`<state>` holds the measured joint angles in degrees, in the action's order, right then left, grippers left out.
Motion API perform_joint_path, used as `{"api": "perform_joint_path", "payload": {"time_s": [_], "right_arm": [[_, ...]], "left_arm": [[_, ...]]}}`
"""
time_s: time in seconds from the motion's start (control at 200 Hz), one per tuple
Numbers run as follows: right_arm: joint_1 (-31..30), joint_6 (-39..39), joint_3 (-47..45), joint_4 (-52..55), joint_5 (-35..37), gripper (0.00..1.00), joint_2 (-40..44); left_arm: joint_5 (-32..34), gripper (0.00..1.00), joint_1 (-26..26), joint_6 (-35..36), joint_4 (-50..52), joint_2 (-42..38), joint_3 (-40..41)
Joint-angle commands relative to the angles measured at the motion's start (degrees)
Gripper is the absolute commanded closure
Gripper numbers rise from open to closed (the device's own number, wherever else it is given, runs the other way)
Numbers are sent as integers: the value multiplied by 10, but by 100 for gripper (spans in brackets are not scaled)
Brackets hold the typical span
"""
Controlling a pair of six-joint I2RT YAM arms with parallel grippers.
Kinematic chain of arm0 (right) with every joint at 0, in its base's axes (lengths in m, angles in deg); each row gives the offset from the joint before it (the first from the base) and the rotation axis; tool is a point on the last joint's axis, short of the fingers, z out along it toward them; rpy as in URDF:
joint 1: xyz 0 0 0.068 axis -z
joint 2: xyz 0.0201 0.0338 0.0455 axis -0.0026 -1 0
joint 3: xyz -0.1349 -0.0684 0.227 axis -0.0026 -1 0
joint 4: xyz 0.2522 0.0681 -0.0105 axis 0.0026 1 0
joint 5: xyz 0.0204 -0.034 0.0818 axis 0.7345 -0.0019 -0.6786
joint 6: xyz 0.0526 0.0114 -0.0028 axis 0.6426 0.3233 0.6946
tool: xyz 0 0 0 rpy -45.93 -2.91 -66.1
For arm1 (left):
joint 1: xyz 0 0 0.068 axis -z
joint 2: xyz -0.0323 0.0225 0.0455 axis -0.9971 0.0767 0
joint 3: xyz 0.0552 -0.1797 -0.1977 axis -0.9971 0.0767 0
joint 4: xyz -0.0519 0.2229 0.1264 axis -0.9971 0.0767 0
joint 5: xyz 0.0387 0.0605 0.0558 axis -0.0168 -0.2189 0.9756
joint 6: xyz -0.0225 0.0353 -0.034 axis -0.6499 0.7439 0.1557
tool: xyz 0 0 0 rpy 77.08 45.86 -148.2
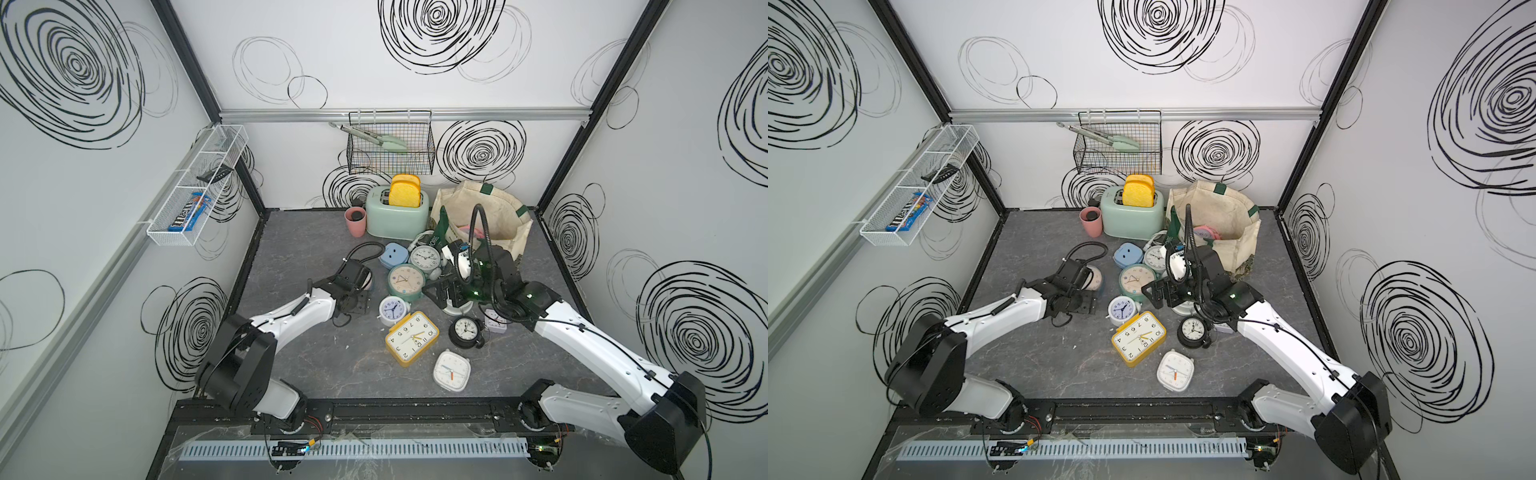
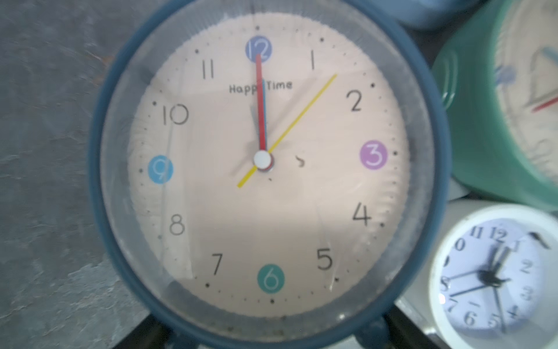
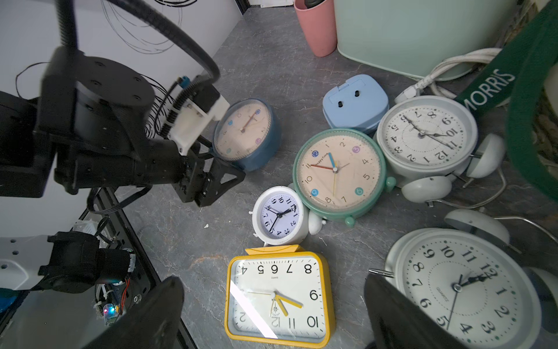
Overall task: Put the alarm clock into the canvas bag
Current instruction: Pick up the alarm from the center of the board.
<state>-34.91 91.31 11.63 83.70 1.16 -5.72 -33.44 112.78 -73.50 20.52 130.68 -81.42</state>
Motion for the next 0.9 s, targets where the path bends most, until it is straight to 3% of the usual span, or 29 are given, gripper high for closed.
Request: {"api": "perform_joint_path", "payload": {"time_s": [0.0,0.225,0.455,0.665,0.896], "right_arm": [[15,11,27,-3,-17,3,6],[82,51,54,-14,-98,3,10],[102,81,115,-14,-163,3,-8],[66,115,152,-24,-151,3,-35],[35,134,168,-38,-130,1,-74]], "left_arm": [[-6,19,-3,-11,-22,-70,-7],[-84,20,44,-6,-170,-177,-1],[-133,21,113,3,-346,-177,19],[-180,22,128,7,-400,-161,43],[-167,21,134,17,-395,-176,56]]}}
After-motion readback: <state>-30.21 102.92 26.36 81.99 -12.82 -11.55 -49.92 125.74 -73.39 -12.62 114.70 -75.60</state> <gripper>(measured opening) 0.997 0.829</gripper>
